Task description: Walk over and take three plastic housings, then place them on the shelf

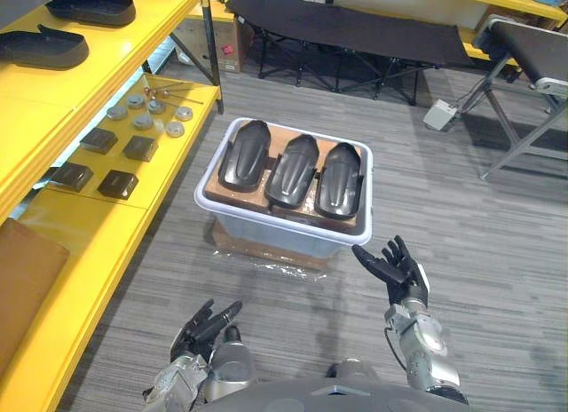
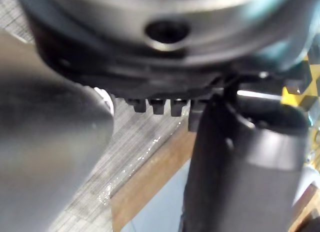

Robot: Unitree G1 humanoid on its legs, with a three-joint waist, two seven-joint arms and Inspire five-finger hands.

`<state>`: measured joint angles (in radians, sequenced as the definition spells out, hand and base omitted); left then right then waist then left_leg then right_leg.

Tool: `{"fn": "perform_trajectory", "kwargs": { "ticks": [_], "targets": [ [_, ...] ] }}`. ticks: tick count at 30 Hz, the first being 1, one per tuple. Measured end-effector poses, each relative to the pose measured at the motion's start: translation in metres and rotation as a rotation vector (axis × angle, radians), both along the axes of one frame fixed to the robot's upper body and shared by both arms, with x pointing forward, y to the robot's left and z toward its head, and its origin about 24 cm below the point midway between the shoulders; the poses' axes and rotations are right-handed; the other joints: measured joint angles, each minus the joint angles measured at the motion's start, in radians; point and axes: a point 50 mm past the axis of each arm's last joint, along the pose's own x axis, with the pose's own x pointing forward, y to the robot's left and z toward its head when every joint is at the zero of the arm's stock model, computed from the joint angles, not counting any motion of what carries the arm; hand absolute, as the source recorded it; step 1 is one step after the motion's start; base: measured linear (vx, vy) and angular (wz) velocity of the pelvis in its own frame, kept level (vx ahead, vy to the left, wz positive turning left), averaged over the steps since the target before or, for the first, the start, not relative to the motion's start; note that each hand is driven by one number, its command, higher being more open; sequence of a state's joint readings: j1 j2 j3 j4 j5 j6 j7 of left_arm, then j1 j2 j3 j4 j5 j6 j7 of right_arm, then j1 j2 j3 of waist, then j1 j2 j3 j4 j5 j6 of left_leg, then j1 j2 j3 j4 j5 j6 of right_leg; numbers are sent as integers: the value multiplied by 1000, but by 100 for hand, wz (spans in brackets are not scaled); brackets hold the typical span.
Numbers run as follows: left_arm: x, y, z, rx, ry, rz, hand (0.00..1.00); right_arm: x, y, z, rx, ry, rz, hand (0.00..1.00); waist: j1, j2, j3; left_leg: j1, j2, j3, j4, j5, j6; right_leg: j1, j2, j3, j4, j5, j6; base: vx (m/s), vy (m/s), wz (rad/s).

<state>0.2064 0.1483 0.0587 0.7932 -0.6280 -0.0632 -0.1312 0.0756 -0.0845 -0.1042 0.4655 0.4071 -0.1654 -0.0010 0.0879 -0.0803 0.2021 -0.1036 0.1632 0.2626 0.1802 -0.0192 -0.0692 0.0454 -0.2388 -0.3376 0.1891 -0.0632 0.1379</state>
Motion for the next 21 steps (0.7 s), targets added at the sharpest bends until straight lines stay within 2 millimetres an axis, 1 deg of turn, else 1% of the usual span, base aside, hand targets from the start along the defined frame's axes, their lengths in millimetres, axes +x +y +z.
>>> {"fn": "perform_trajectory", "kwargs": {
  "ticks": [1, 2, 3, 5, 7, 8, 9, 10, 11, 12, 13, 14, 17, 18, 19, 20, 21],
  "targets": [
    [3, 1, 1, 4, -8, 4, 100, 12, -5, 9, -25, -31, 4, 100, -5, 12, 8, -37, 9, -7, 24, 2, -4, -7, 17, -15, -30, -7, 3, -54, -147, -4],
    [5, -1, 1, -2, -19, 8, 100, 19, -9, 15, -47, -50, 2, 100, -7, 23, 13, -56, 22, -11, 26, 12, -9, -24, 31, -17, -35, -5, -1, -78, -124, -1],
    [5, -2, 2, -6, -28, 16, 100, 24, -13, 20, -65, -64, -5, 100, -6, 29, 18, -66, 32, -11, 19, 23, -12, -40, 41, -18, -35, -5, -8, -93, -87, -6],
    [6, 0, 3, -1, -45, 22, 100, 34, -18, 29, -89, -90, -18, 100, 3, 25, 33, -67, 47, -9, -20, 54, -21, -65, 53, -20, -35, -7, -18, -66, -78, -6],
    [12, 3, 6, 15, -73, 21, 100, 47, -23, 41, -110, -125, -38, 100, 16, 9, 65, -76, 58, -11, -55, 82, -27, -93, 66, -27, -25, -13, -26, -30, -63, -1],
    [14, 3, 7, 16, -85, 22, 100, 51, -24, 45, -118, -133, -44, 100, 19, 6, 74, -84, 58, -12, -56, 87, -25, -100, 65, -28, -14, -14, -31, -2, -42, 3],
    [19, 3, 9, 5, -105, 28, 100, 57, -27, 51, -129, -147, -57, 100, 22, 4, 95, -93, 57, -15, -55, 96, -21, -112, 61, -31, 5, -16, -38, 4, 4, 9],
    [26, 2, 12, -1, -133, 20, 100, 71, -30, 64, -142, -177, -86, 100, 24, 5, 127, -112, 54, -18, -44, 99, -20, -135, 51, -34, 36, -20, -38, -35, 32, 10],
    [38, 1, 17, -3, -183, 4, 100, 94, -36, 84, -168, -212, -129, 100, 27, 10, 171, -142, 48, -25, -18, 101, -13, -169, 35, -36, 74, -25, -36, -48, 35, 6],
    [41, 0, 18, -5, -193, 0, 100, 98, -38, 88, -174, -217, -137, 100, 28, 11, 181, -147, 47, -26, -12, 100, -11, -174, 31, -36, 81, -26, -34, -113, 68, 12],
    [52, -4, 23, -11, -227, -22, 100, 113, -48, 104, -196, -240, -181, 100, 34, 23, 214, -178, 40, -34, 14, 95, -3, -198, 18, -40, 109, -32, -33, -96, 52, 20],
    [61, -8, 26, -17, -251, -47, 100, 122, -59, 118, -216, -256, -224, 100, 46, 36, 235, -206, 38, -44, 35, 91, 3, -220, 8, -45, 131, -36, -29, -119, 57, 26],
    [76, -14, 32, -34, -294, -58, 100, 145, -79, 153, -234, -291, -294, 100, 60, 59, 263, -306, 22, -78, 119, 66, 26, -284, -23, -65, 199, -54, -23, -109, 62, 30],
    [78, -15, 33, -35, -299, -65, 100, 148, -81, 158, -237, -294, -299, 100, 66, 61, 269, -318, 22, -82, 139, 58, 28, -291, -27, -67, 209, -56, -23, -105, 93, 19],
    [81, -18, 34, -36, -303, -79, 100, 153, -84, 168, -258, -298, -303, 100, 79, 65, 280, -343, 23, -88, 174, 41, 33, -306, -39, -66, 229, -62, -21, -103, 85, 11],
    [83, -18, 34, -36, -304, -77, 100, 159, -86, 177, -282, -290, -296, 100, 82, 67, 281, -373, 21, -96, 206, 30, 38, -326, -46, -69, 248, -69, -20, -101, 82, 10],
    [83, -18, 33, -47, -304, -64, 100, 162, -86, 180, -290, -286, -292, 100, 83, 68, 282, -388, 21, -100, 221, 25, 40, -335, -50, -70, 255, -70, -21, -99, 66, 12]
  ]
}}
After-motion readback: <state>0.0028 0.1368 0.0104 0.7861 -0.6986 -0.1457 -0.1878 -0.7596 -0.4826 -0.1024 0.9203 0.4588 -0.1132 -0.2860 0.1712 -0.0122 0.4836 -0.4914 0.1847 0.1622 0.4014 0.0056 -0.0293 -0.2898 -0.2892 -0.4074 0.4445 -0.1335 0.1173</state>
